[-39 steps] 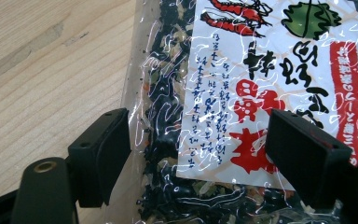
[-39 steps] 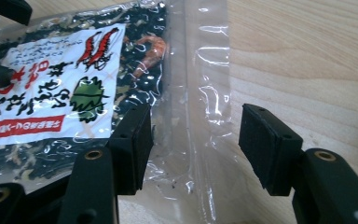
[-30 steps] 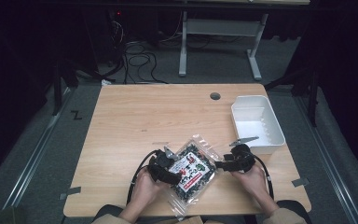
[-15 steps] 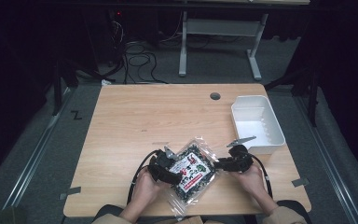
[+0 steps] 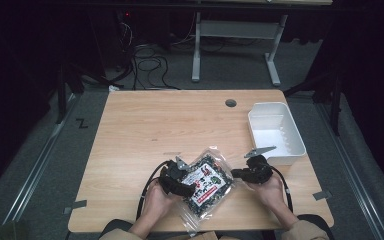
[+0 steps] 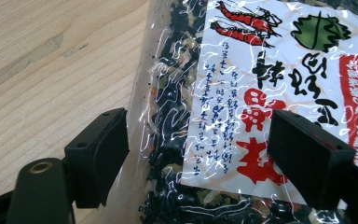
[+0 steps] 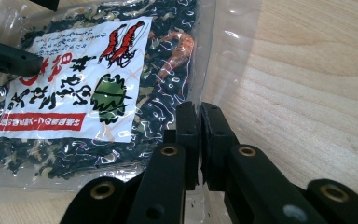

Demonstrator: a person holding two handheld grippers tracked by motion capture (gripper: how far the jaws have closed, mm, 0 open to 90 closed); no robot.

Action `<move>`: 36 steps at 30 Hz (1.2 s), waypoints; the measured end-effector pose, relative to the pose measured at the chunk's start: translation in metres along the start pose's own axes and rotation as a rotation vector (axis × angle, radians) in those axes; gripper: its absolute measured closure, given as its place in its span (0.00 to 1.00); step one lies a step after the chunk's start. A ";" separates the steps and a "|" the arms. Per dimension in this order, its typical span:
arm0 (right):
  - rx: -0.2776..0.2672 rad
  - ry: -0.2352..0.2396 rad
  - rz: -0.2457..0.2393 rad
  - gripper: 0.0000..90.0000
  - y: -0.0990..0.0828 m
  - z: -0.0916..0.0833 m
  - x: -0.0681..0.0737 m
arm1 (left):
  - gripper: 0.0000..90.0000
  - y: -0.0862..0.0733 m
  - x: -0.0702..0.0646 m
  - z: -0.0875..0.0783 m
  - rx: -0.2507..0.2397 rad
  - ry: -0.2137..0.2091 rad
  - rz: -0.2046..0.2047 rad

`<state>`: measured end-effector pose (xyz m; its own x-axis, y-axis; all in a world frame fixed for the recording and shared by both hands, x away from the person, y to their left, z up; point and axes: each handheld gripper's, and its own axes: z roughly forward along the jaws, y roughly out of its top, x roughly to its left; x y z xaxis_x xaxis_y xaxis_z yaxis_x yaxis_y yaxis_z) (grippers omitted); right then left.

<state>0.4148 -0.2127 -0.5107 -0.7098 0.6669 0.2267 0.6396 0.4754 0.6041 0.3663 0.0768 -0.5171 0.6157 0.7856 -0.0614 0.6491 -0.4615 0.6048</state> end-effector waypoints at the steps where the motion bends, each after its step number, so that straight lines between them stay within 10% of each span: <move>1: -0.002 0.000 -0.008 0.98 0.000 0.000 0.000 | 0.23 0.000 0.000 0.000 -0.002 -0.001 -0.002; 36: -0.110 -0.101 -0.114 1.00 0.053 -0.083 0.000 | 0.25 -0.004 0.010 -0.005 -0.045 0.007 -0.056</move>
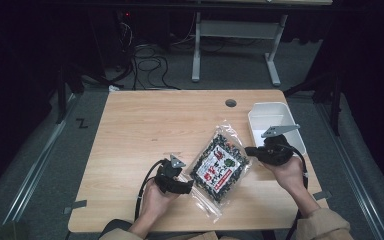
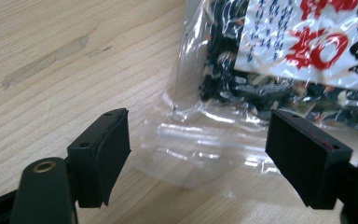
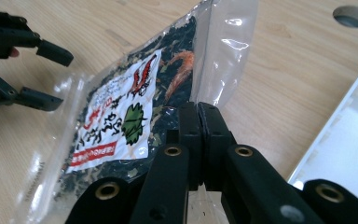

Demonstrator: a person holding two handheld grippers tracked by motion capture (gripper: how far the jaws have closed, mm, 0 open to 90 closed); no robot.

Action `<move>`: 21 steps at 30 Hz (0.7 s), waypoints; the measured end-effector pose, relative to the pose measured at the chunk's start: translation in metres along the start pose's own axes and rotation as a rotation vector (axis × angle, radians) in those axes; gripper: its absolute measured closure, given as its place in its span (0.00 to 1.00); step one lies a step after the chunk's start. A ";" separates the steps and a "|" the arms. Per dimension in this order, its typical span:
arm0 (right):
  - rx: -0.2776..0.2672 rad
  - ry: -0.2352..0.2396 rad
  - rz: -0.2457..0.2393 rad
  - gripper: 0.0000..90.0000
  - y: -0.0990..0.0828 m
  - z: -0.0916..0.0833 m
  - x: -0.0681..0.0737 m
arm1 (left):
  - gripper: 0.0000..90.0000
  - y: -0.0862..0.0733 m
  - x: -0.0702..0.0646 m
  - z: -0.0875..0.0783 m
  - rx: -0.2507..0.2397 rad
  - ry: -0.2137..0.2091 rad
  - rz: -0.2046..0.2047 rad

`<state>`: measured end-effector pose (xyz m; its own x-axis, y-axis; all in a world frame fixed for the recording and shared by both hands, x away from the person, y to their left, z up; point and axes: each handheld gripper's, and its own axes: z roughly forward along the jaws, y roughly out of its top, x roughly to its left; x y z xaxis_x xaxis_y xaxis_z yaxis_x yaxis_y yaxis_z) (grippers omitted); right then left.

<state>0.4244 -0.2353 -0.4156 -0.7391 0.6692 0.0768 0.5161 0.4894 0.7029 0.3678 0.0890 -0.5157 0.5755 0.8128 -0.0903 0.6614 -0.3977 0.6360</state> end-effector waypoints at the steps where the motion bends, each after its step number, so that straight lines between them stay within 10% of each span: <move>1: 0.002 0.000 -0.007 1.00 0.002 -0.002 0.000 | 0.25 0.000 0.000 0.000 0.001 -0.006 -0.009; 21: -0.032 -0.019 -0.063 1.00 0.039 -0.033 -0.003 | 0.28 -0.003 0.007 0.000 0.009 0.026 -0.015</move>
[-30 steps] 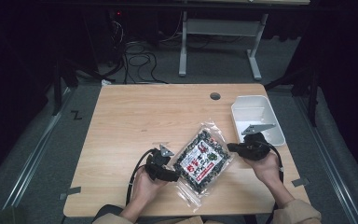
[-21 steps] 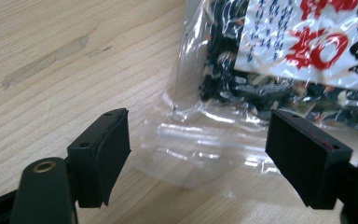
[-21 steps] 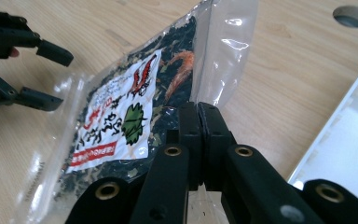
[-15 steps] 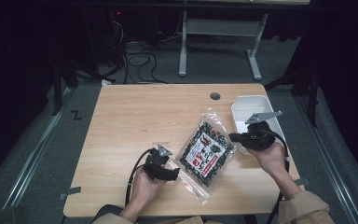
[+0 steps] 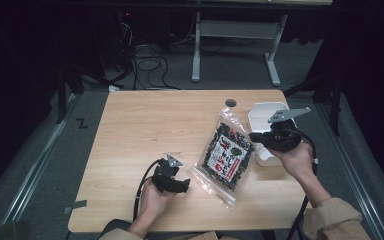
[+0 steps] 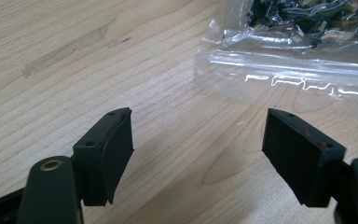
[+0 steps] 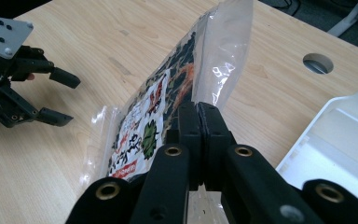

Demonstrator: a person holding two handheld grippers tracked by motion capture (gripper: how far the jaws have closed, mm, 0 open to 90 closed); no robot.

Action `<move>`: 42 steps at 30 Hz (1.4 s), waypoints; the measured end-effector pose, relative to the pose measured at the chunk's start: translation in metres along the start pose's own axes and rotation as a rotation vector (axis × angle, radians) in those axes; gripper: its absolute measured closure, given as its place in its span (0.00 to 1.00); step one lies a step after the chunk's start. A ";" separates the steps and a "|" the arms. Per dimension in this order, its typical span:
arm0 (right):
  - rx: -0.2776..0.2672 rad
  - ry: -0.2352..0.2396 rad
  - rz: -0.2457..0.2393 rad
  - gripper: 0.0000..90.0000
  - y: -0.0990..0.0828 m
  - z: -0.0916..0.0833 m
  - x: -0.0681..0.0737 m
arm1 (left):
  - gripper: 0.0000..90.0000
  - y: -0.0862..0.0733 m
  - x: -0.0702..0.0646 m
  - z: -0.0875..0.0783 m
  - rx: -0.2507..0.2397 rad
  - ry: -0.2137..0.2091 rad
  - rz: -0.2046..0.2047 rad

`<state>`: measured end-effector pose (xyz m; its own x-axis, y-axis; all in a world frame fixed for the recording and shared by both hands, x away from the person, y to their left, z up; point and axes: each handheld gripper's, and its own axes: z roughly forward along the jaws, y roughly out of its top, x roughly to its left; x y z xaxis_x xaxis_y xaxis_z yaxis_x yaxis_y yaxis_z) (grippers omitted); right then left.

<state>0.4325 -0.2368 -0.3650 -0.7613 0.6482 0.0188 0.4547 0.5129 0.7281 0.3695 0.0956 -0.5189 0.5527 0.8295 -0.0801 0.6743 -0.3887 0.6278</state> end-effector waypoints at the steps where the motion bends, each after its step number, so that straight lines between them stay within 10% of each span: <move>1: 0.000 0.000 0.000 1.00 0.000 0.000 0.000 | 0.28 0.000 0.000 0.000 0.000 0.000 0.000; 42: -0.013 -0.088 -0.104 1.00 0.066 -0.033 0.001 | 0.26 0.001 0.003 -0.003 -0.022 0.022 -0.029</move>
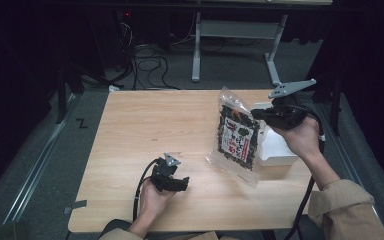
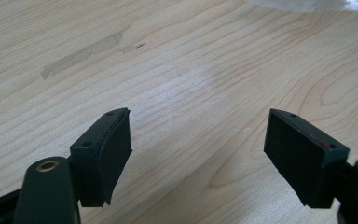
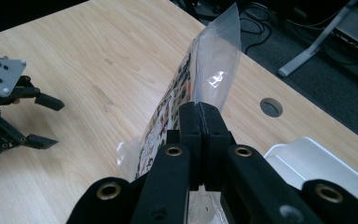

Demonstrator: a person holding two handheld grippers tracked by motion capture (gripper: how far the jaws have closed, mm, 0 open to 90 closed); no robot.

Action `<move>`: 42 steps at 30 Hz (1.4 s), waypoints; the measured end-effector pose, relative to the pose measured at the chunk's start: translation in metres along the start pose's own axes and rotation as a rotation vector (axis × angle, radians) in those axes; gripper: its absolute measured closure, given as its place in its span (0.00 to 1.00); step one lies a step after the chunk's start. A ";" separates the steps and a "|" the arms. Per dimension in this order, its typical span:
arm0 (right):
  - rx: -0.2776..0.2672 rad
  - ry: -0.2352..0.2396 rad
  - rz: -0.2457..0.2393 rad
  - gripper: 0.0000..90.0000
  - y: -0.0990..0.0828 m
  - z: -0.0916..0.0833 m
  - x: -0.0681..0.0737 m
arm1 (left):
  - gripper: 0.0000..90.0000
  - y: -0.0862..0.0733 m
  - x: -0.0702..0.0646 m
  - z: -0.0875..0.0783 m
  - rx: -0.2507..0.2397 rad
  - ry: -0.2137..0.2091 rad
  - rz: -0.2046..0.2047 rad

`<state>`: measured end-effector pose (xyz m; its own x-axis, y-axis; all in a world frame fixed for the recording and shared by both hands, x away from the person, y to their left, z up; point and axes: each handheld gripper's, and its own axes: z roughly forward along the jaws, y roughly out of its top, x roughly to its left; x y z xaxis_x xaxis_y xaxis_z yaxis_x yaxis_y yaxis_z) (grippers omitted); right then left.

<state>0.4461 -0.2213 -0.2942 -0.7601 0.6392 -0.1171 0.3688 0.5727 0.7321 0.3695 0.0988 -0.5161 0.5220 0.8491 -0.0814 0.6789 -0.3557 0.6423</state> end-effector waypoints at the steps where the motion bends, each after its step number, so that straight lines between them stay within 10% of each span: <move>1: 0.000 -0.005 0.000 1.00 0.001 -0.001 -0.001 | 0.26 0.000 0.000 0.000 0.000 0.000 0.000; 42: -0.059 -0.183 0.100 1.00 0.032 -0.014 -0.063 | 0.27 -0.001 0.000 0.002 0.014 -0.037 -0.010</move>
<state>0.4990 -0.2502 -0.2538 -0.6099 0.7766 -0.1578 0.4013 0.4744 0.7835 0.3700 0.0987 -0.5186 0.5337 0.8376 -0.1165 0.6913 -0.3529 0.6306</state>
